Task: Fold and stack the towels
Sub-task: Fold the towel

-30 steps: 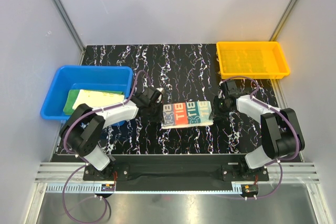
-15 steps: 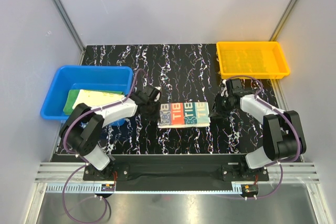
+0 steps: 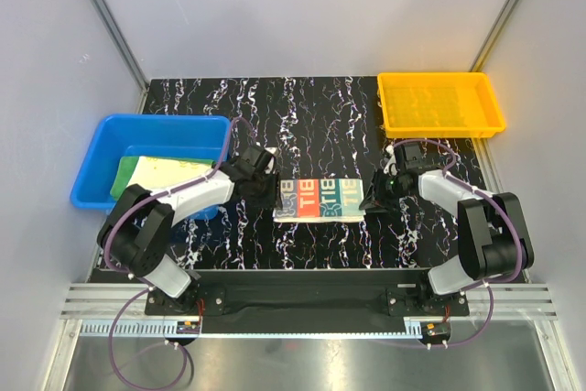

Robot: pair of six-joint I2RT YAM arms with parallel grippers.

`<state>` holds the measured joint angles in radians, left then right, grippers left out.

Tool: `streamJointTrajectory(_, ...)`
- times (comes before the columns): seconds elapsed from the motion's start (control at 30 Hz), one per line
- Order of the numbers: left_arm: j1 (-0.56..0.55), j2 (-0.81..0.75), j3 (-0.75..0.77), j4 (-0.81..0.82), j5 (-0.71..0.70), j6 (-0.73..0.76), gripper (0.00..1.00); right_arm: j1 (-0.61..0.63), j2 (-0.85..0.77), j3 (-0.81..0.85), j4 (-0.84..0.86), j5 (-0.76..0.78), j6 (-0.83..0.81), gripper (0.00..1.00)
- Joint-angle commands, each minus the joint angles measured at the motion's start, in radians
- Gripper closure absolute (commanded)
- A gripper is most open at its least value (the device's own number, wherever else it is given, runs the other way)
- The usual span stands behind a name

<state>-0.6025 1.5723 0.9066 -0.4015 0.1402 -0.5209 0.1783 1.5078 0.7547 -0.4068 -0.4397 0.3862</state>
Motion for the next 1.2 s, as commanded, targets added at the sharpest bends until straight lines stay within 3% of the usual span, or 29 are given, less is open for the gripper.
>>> streamJointTrajectory(0.0, 0.0, -0.044, -0.021, 0.033, 0.036, -0.008, 0.6, 0.0, 0.003, -0.006, 0.046, -0.028, 0.013, 0.67)
streamJointTrajectory(0.27, 0.0, -0.018, -0.041, 0.062, 0.058, -0.022, 0.63, 0.0, 0.015, -0.035, 0.072, -0.03, 0.014, 0.67)
streamJointTrajectory(0.4, 0.0, -0.018, -0.04, 0.069, 0.065, -0.025, 0.75, 0.0, 0.012, -0.04, 0.077, -0.031, 0.013, 0.72)
streamJointTrajectory(0.53, 0.001, -0.018, -0.029, 0.064, 0.073, -0.025, 1.0, 0.0, 0.002, -0.028, 0.063, -0.025, 0.014, 0.84)
streamJointTrajectory(0.77, 0.0, -0.032, 0.001, 0.023, 0.078, -0.031, 1.0, -0.002, -0.06, 0.006, -0.007, -0.01, 0.01, 0.99)
streamJointTrajectory(1.03, 0.0, -0.061, 0.104, -0.127, 0.053, -0.025, 1.0, 0.0, -0.112, 0.1, -0.153, 0.013, -0.015, 1.0)
streamJointTrajectory(1.17, 0.0, -0.097, 0.048, -0.129, 0.071, -0.03, 1.0, 0.0, -0.152, 0.058, -0.155, 0.015, 0.022, 1.0)
